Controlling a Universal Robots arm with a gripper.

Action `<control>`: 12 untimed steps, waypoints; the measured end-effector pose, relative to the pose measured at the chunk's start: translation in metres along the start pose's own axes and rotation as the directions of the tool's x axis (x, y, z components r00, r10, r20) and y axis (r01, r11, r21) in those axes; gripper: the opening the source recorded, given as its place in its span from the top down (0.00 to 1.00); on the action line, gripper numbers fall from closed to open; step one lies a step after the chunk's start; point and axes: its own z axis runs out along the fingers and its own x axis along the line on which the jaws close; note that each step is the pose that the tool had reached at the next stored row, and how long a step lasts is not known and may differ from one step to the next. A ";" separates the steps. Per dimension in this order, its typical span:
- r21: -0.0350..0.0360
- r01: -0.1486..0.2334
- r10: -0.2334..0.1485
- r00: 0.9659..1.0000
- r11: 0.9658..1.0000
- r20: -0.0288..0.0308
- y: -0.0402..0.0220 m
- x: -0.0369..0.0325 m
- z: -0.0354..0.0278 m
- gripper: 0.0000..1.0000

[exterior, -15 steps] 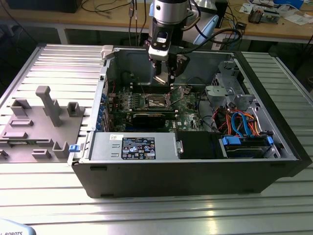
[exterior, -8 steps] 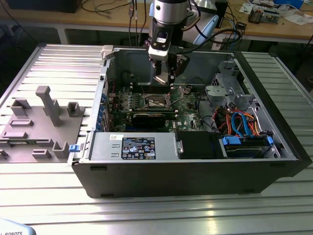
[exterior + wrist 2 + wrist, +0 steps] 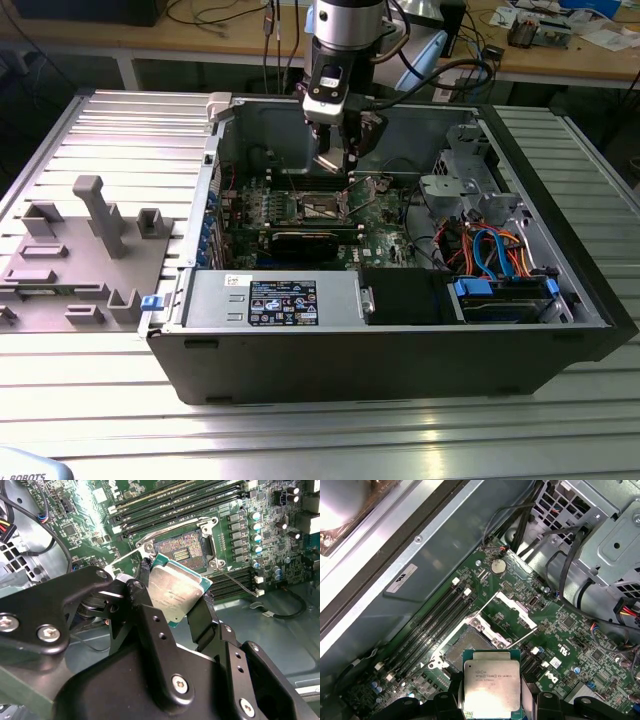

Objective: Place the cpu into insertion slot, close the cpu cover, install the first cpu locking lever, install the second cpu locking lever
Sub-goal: 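Place the cpu into insertion slot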

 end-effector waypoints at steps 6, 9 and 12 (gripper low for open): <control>0.001 -0.005 0.005 1.000 1.000 0.001 0.0000 0.0000 0.0007 0.46; 0.001 -0.007 0.007 1.000 1.000 0.001 0.0000 0.0000 0.0007 0.46; 0.001 -0.011 0.011 1.000 1.000 0.001 0.0000 0.0000 0.0009 0.46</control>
